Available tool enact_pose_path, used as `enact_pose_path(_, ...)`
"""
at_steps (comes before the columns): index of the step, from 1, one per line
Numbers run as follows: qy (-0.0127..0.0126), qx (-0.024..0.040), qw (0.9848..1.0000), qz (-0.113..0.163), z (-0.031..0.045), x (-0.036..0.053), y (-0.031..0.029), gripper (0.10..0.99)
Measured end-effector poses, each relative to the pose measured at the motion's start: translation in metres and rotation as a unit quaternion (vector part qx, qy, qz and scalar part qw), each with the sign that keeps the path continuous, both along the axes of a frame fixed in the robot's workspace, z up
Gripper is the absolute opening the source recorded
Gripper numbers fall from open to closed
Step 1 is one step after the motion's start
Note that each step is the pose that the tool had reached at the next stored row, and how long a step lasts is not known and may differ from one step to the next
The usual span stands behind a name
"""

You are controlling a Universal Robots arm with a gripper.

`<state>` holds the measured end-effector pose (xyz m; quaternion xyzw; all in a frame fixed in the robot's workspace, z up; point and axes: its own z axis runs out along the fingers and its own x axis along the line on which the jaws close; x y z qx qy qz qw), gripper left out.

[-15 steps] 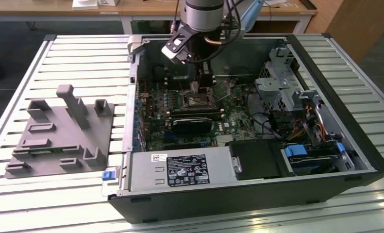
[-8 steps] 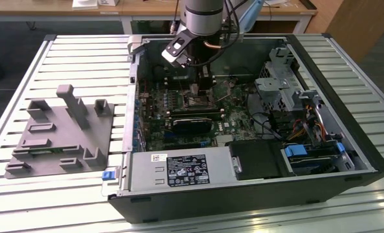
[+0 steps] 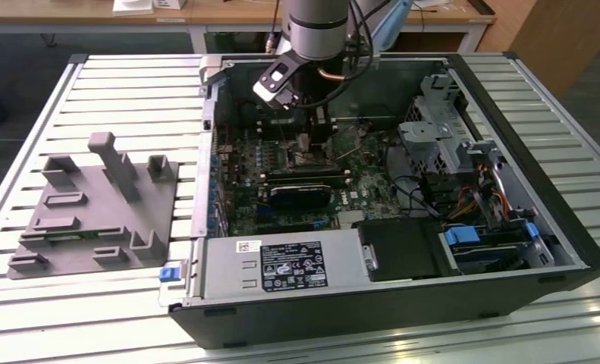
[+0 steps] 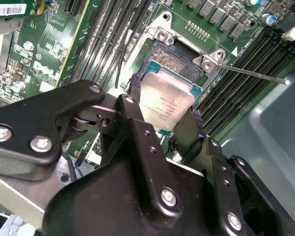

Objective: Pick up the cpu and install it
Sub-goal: 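Place the cpu into insertion slot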

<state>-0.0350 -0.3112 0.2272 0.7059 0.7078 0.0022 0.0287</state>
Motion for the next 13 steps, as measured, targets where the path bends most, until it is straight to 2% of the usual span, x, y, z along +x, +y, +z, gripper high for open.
enact_pose_path(13,0.0000,-0.0003,1.0000,0.000,-0.0130,-0.0013,0.0000,0.529)
